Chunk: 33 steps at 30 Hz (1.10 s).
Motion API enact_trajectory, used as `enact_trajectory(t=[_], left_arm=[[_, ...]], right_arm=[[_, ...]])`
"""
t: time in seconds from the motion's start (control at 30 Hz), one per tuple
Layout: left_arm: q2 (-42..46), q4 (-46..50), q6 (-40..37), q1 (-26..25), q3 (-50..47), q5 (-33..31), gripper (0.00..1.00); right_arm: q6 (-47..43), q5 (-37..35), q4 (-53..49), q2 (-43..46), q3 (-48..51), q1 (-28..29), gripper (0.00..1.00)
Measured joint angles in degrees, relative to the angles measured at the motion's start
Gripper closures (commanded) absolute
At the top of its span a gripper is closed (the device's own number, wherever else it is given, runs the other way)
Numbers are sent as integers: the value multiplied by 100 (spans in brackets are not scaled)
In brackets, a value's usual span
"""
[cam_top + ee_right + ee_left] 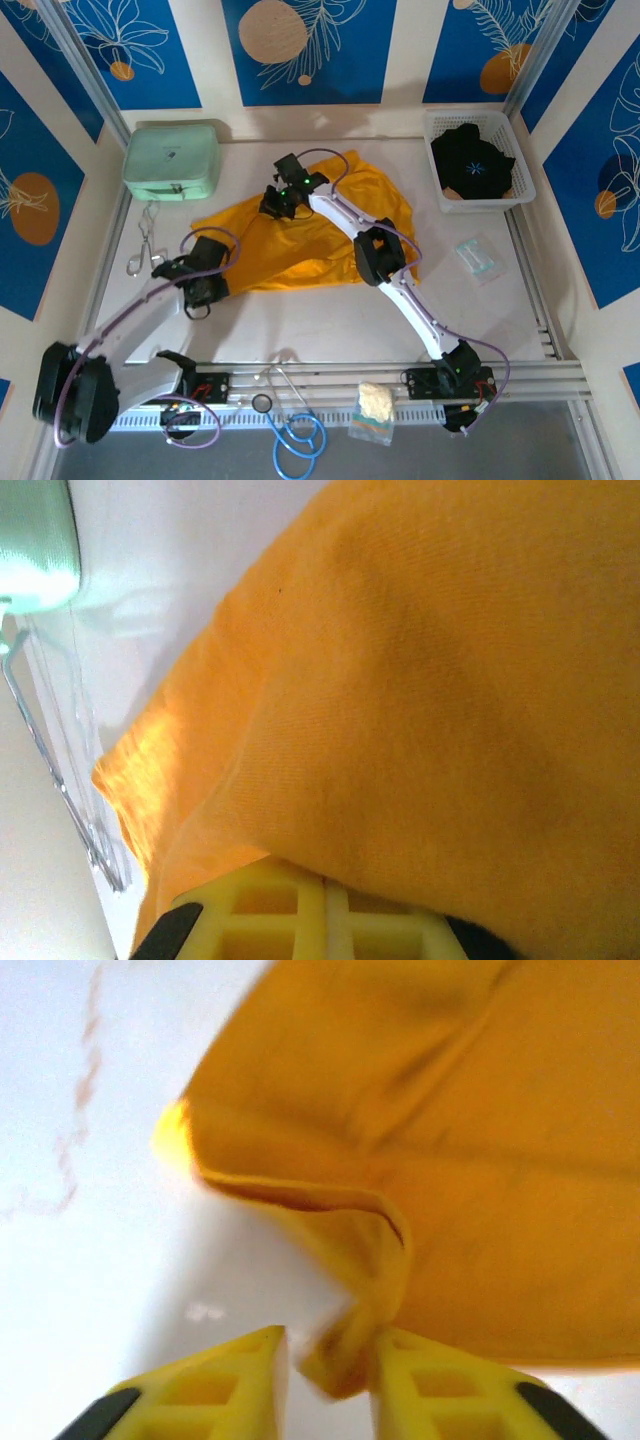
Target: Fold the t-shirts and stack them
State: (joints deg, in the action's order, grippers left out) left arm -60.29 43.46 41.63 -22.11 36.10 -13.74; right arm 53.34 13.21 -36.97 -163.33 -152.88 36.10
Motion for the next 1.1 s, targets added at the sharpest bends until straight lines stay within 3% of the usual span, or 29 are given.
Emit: enact_trajectory(t=[0.23,0.4,0.5,0.67,0.77,1.1], left_arm=[[994,680,564,-15,-411,0,68],[861,741,660,-15,-376,-7,55],[267,597,566,-15,24,-28,52],[-1449,-201,352,-15,1134,-133,72],[-2277,-721,286,-15,1403,-216,77],[-3558,-1495,286,179,1602,-522,86]], right_arm=[[118,-431,26,0,-46,-190,100],[52,-577,13,2,-79,-444,100],[-155,-575,-26,33,-76,-610,100],[-584,-708,-341,391,308,-765,100],[-741,-726,-420,662,557,-774,100],[-885,-704,-538,785,721,-745,100]])
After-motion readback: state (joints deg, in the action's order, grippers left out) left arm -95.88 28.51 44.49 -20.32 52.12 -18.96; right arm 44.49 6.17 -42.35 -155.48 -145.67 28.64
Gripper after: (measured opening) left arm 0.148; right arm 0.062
